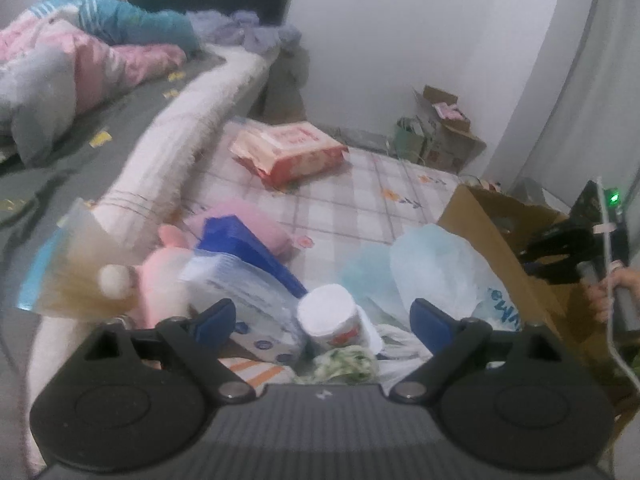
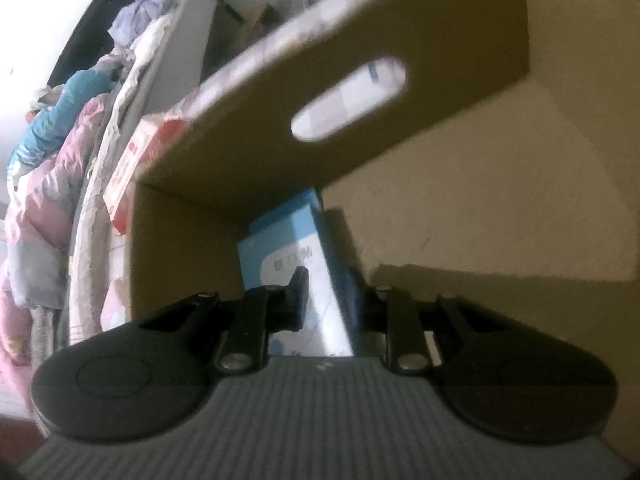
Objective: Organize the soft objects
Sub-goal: 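Move the right tool to the clear cotton bag and grasp it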
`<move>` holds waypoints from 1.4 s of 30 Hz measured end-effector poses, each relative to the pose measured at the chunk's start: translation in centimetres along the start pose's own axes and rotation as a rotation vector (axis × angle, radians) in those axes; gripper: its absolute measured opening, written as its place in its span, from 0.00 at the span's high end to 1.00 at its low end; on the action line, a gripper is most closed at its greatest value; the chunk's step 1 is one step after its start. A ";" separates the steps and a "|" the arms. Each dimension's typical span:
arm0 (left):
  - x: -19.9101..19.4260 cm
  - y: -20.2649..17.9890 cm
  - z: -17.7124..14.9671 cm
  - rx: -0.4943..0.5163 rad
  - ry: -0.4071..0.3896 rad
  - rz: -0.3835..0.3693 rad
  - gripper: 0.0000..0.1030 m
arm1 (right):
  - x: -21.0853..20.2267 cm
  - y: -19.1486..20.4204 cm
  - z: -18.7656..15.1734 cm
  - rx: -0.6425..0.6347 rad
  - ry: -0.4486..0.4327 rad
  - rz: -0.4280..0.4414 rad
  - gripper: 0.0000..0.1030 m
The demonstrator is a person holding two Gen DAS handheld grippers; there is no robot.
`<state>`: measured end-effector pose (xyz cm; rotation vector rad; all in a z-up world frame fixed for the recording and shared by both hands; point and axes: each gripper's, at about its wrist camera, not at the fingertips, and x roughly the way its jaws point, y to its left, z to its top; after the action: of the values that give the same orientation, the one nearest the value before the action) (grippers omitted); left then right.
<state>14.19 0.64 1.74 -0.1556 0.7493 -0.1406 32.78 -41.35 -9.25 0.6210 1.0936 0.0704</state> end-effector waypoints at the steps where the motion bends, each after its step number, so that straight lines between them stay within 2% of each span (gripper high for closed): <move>1: -0.3 0.3 -0.1 0.002 -0.012 0.006 0.04 | -0.9 0.2 0.1 -0.009 -0.021 -0.006 0.78; 7: -2.7 2.4 -1.0 -0.020 -0.074 0.010 0.04 | -6.7 1.9 -0.2 -0.053 -0.124 0.012 0.74; 11: -4.2 3.8 -1.7 -0.027 -0.112 0.022 0.04 | -10.0 5.0 -1.5 -0.136 -0.166 0.051 0.71; 16: -5.9 5.7 -2.5 -0.036 -0.164 0.062 0.04 | -11.1 10.8 -4.1 -0.282 -0.139 0.130 0.67; 20: -6.9 7.5 -2.9 -0.063 -0.197 0.104 0.05 | -10.2 16.7 -6.6 -0.418 -0.078 0.205 0.56; 25: -6.6 9.9 -3.0 -0.108 -0.208 0.159 0.10 | -8.1 24.9 -9.8 -0.618 0.006 0.317 0.46; 27: -5.9 10.8 -2.9 -0.125 -0.198 0.199 0.17 | -6.7 28.2 -11.1 -0.702 0.058 0.367 0.42; 28: -5.5 11.2 -2.8 -0.136 -0.190 0.210 0.24 | -5.9 29.8 -11.7 -0.745 0.081 0.392 0.40; 30: -4.6 12.3 -2.6 -0.171 -0.163 0.212 0.33 | -4.2 32.9 -12.9 -0.831 0.128 0.439 0.33; 34: -2.9 14.2 -2.3 -0.239 -0.131 0.205 0.47 | 0.2 38.2 -14.6 -0.972 0.213 0.505 0.32; 37: -1.9 14.9 -2.2 -0.261 -0.123 0.197 0.51 | 4.3 40.9 -15.3 -1.032 0.282 0.503 0.32; 42: -0.5 15.9 -1.8 -0.301 -0.109 0.197 0.57 | 9.9 43.4 -15.9 -1.031 0.368 0.542 0.32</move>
<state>13.74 16.18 -2.26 -0.3709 0.6694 0.1684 34.60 5.04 -0.33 -0.0644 1.0412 1.1788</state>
